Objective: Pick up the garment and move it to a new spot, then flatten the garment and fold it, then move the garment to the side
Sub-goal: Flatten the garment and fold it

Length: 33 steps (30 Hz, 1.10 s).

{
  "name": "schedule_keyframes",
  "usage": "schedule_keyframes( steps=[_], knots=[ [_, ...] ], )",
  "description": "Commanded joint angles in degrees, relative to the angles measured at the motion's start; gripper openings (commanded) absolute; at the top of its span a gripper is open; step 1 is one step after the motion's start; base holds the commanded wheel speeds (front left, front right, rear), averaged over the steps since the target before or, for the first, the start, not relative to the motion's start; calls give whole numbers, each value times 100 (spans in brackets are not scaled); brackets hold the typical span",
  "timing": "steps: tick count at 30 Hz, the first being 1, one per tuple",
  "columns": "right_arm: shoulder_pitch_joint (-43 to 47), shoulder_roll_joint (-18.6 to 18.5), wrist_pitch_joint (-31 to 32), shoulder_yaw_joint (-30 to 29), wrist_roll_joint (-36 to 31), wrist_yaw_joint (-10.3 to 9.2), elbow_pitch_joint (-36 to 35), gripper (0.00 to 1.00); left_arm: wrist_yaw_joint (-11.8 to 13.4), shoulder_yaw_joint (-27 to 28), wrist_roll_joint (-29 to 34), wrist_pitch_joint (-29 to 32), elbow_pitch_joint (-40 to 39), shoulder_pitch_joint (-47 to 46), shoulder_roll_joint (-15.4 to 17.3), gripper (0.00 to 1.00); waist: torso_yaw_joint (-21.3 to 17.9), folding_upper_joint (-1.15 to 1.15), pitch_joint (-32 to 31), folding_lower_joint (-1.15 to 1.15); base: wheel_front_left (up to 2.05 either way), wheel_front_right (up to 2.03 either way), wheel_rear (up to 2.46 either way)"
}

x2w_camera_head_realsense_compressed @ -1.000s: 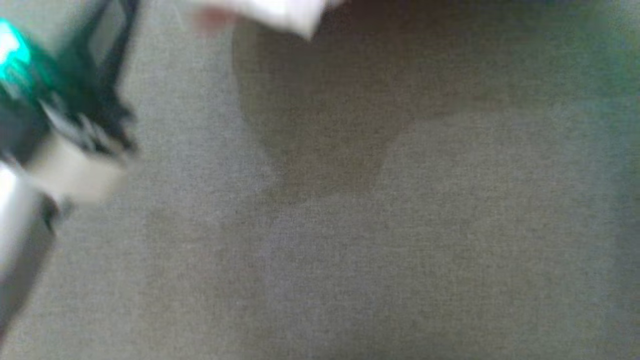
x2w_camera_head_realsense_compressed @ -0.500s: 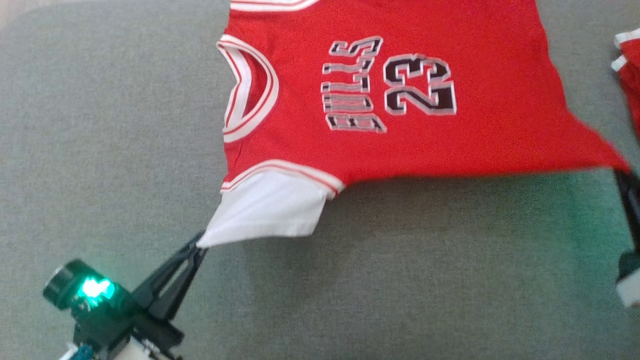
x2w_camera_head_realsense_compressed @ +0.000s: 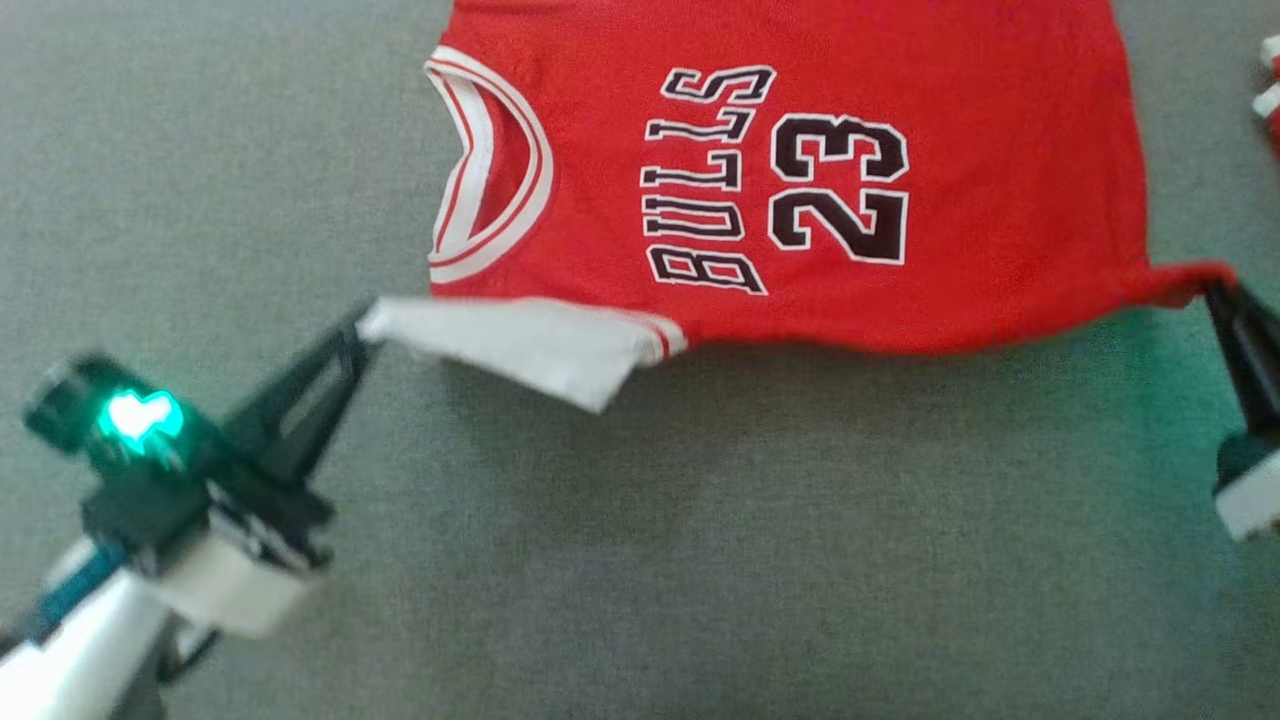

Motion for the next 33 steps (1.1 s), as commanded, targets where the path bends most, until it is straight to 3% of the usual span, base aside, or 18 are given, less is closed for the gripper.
schedule_keyframes(
  steps=[1, 11, 20, 21, 22, 23, 27, 33],
  knots=[
    [-154, -206, 6, 55, 43, 39, -112, 0, -13, 266, -39, -13, -87, -341, 265, 0, -14, 0, 117, -1, 0, 0, 0],
    [-1660, -231, 21, 499, 62, 39, 702, 0, -33, -670, -387, -9, 867, -2625, 490, 0, -25, 0, 740, -1, 0, 0, 0],
    [-2590, -130, -62, 871, 49, 39, 1442, 0, -34, -1062, -524, -12, 1741, -4027, 356, 0, -77, 0, 1163, -1, 0, 0, 0],
    [-2639, -111, -58, 900, 70, 39, 1506, 0, -34, -1108, -583, -12, 1806, -4099, 322, 15, -81, 0, 1194, -1, 0, 0, 0],
    [-2681, -93, -60, 925, 89, 39, 1564, 16, -34, -1141, -614, -12, 1863, -4170, 294, 67, -83, 0, 1220, -1, 0, 0, 0],
    [-2720, -69, -88, 919, 95, 39, 1630, 100, -34, -1138, -664, -12, 1915, -4220, 251, 100, -87, 0, 1241, -1, 0, 0, 0],
    [-2823, 60, -362, 858, 34, 39, 1827, 100, -19, -868, -690, -12, 2056, -4166, 87, 100, -107, 0, 1261, -1, 0, 0, 0],
    [-2691, 310, -849, 746, -61, 39, 1965, 100, 465, -121, -908, -12, 1786, -3049, -349, 100, -140, 0, 1092, -1, 0, 0, 0]
  ],
)
